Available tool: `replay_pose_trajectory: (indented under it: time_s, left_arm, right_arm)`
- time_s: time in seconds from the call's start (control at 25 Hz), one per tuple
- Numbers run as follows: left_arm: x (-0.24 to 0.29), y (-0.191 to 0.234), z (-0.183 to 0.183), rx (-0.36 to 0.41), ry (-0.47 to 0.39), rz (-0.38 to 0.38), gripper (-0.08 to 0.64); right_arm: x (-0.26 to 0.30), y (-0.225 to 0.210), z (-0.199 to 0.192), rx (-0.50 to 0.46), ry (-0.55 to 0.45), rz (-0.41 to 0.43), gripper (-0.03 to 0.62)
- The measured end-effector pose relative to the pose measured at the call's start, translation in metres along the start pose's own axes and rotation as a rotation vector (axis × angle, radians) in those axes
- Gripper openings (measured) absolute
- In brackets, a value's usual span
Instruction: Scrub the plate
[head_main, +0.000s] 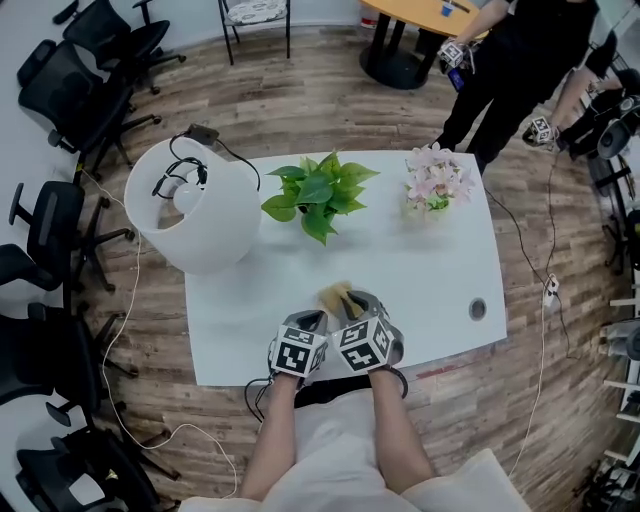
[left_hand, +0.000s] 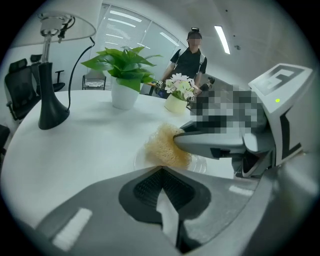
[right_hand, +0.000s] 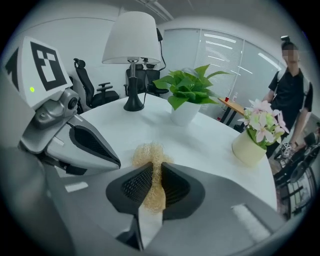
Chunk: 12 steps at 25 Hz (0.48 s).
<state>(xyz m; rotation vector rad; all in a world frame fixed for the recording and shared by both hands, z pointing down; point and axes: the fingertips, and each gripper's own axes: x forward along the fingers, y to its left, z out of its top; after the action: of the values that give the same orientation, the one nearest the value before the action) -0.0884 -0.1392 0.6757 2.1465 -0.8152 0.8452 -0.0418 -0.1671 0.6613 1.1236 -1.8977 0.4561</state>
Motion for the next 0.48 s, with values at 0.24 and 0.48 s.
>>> replay_pose_trajectory:
  time_s: [0.24,0.48]
  left_arm:
    - [0.005,0.001,-0.004,-0.033,0.001,0.006,0.001]
    - [0.010,-0.002,-0.003,-0.036,-0.031,0.012,0.001]
  right_arm:
    - [-0.008,-0.021,-0.021,0.054,0.013,-0.032,0.076]
    - [-0.024,-0.032,-0.042,0.088,0.020,-0.076,0.075]
